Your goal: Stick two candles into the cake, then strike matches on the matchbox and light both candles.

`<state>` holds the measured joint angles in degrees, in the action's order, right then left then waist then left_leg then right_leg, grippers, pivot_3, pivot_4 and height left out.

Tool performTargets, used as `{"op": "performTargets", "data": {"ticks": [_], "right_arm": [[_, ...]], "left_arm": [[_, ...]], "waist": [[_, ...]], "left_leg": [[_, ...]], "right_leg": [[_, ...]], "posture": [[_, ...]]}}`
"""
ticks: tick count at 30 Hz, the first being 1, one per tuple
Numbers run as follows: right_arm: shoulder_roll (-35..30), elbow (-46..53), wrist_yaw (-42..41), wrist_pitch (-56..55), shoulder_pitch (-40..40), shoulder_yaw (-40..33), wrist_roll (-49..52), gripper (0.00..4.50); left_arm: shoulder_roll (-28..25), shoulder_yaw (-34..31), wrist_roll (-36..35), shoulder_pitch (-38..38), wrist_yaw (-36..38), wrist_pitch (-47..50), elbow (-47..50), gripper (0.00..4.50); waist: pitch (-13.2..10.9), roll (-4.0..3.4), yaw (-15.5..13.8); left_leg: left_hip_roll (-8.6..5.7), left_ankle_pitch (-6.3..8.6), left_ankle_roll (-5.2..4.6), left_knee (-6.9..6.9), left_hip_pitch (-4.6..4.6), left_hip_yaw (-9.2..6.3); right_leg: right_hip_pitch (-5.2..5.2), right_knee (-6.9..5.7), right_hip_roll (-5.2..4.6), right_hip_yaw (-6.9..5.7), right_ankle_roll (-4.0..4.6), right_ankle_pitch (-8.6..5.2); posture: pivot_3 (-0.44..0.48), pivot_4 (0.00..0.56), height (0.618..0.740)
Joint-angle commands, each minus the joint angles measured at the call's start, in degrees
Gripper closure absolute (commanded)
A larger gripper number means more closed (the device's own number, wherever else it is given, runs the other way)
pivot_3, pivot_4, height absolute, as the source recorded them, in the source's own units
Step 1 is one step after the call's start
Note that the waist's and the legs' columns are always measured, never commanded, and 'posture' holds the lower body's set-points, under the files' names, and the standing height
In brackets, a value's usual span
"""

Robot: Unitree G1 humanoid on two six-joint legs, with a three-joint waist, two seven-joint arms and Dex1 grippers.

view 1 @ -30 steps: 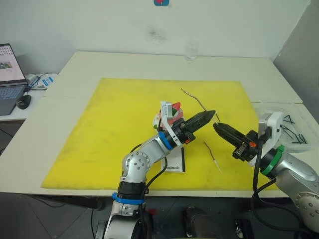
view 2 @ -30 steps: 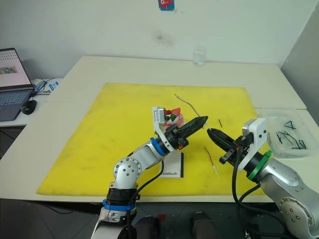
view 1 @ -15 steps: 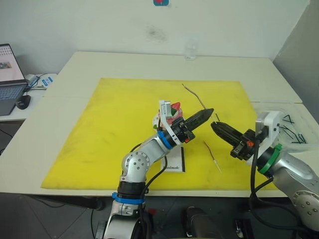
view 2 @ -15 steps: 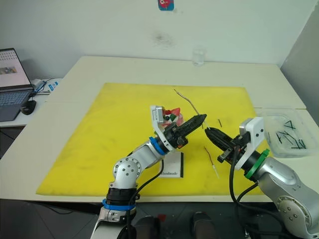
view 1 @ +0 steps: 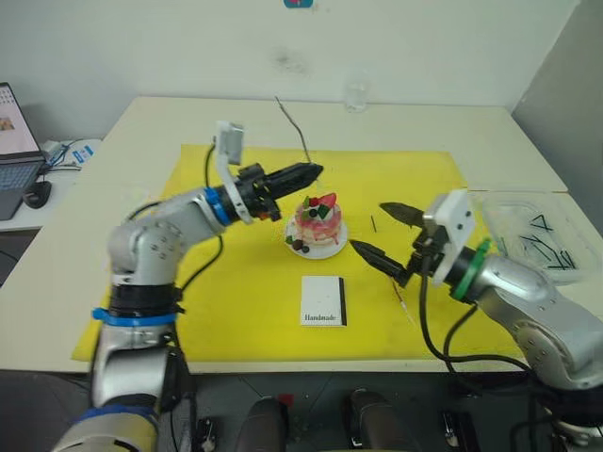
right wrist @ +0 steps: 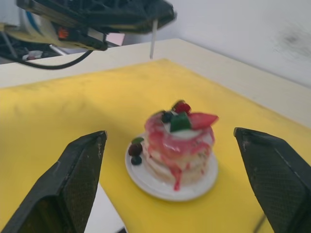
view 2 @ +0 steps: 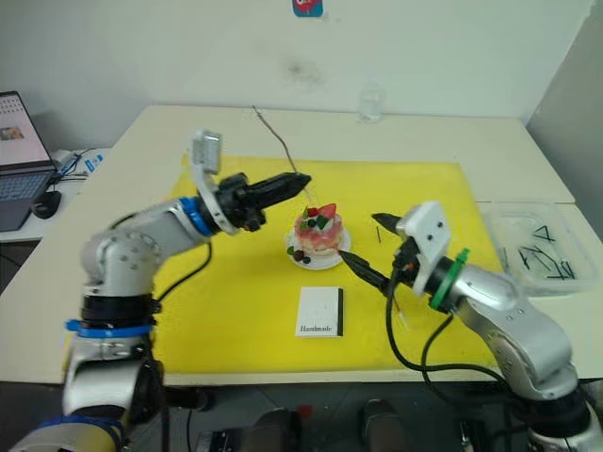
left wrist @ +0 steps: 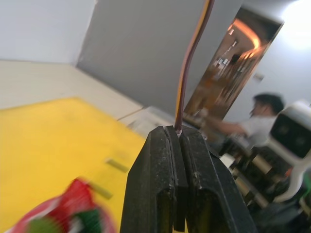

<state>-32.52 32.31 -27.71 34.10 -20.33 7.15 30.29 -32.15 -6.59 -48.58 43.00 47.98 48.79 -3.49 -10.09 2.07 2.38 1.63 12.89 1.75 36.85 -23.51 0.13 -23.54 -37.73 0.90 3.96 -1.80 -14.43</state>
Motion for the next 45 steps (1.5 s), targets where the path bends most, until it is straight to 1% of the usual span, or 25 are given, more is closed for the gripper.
{"op": "performTargets", "data": {"ticks": [1, 3, 5, 7, 11, 14, 21, 29, 45], "right_arm": [[2.8, -3.5, -0.9, -3.1, -3.2, 3.3, -4.2, 0.04], [4.6, -6.0, -1.2, -4.0, -4.9, 4.7, -6.2, 0.04], [6.2, -8.1, -1.1, -4.9, -6.3, 5.3, -8.1, 0.04], [7.5, -9.3, -0.7, -5.2, -7.0, 5.2, -9.3, 0.04], [7.9, -9.0, -1.2, -5.1, -6.3, 4.6, -10.9, 0.04], [8.0, -7.8, -1.0, -4.5, -5.4, 3.9, -11.5, 0.04], [8.3, -4.9, 0.1, -2.7, -3.5, 1.6, -11.1, 0.04], [8.5, -3.2, 0.9, -1.5, -2.1, 0.7, -11.0, 0.04], [10.6, -2.5, 1.4, -0.4, -1.6, -0.2, -10.6, 0.04]], "left_arm": [[-3.2, 2.0, 5.3, 1.6, 5.4, -4.0, -3.3, 4.5], [-3.2, 2.5, 7.6, 2.7, 6.6, -6.5, -6.0, 4.5], [-2.3, 3.4, 10.2, 3.8, 7.8, -9.3, -8.9, 4.5], [-0.6, 4.0, 12.6, 4.8, 8.5, -12.3, -12.6, 4.5], [2.5, 4.4, 15.2, 6.1, 9.3, -15.2, -17.2, 4.5], [3.4, 4.8, 16.7, 6.1, 10.7, -16.3, -18.1, 4.5], [4.9, 5.2, 20.0, 6.6, 12.6, -19.3, -22.0, 4.5], [6.0, 5.0, 21.8, 5.9, 14.1, -20.6, -23.2, 4.5], [6.2, 3.5, 23.2, 8.4, 14.5, -22.3, -27.0, 4.5]], "waist": [[0.0, 0.0, -0.3], [0.0, 0.0, -0.8], [0.0, 0.0, -1.0], [0.0, 0.0, -1.2], [0.0, 0.0, -1.0], [0.0, 0.0, -0.8], [0.0, 0.0, -0.8], [0.0, 0.0, -0.7], [0.0, 0.0, -0.7]], "left_leg": [[0.0, 0.0, 0.0, 0.0, -0.05, -0.01], [0.03, 0.0, 0.0, 0.05, -0.37, -0.03], [0.04, -0.01, 0.0, 0.14, -0.72, -0.04], [0.03, -0.01, 0.01, 0.19, -0.87, -0.05], [0.01, -0.01, 0.01, 0.18, -0.88, -0.02], [-0.01, -0.01, 0.01, 0.17, -0.88, -0.04], [-0.01, -0.01, 0.0, 0.19, -0.83, -0.12], [-0.01, -0.01, 0.0, 0.21, -0.83, -0.1], [-0.02, -0.01, 0.0, 0.25, -0.83, -0.13]], "right_leg": [[-0.02, 0.01, -0.02, -0.01, 0.04, -0.02], [-0.29, -0.02, -0.09, -0.04, 0.04, -0.03], [-0.59, -0.11, -0.17, -0.05, 0.04, -0.02], [-0.67, -0.11, -0.21, -0.09, 0.04, 0.0], [-0.67, -0.11, -0.29, -0.07, 0.05, 0.0], [-0.7, -0.17, -0.24, -0.1, 0.18, 0.08], [-0.73, -0.34, -0.07, -0.18, 0.13, 0.05], [-0.73, -0.34, -0.07, -0.15, 0.16, 0.07], [-0.72, -0.4, -0.06, -0.18, 0.17, 0.08]], "posture": [[0.0, 0.15, 0.74], [0.0, 0.15, 0.74], [0.0, 0.15, 0.74], [0.0, 0.15, 0.74], [0.0, 0.15, 0.74], [0.0, 0.15, 0.74], [0.0, 0.15, 0.74], [0.0, 0.15, 0.74], [0.0, 0.15, 0.74]]}}
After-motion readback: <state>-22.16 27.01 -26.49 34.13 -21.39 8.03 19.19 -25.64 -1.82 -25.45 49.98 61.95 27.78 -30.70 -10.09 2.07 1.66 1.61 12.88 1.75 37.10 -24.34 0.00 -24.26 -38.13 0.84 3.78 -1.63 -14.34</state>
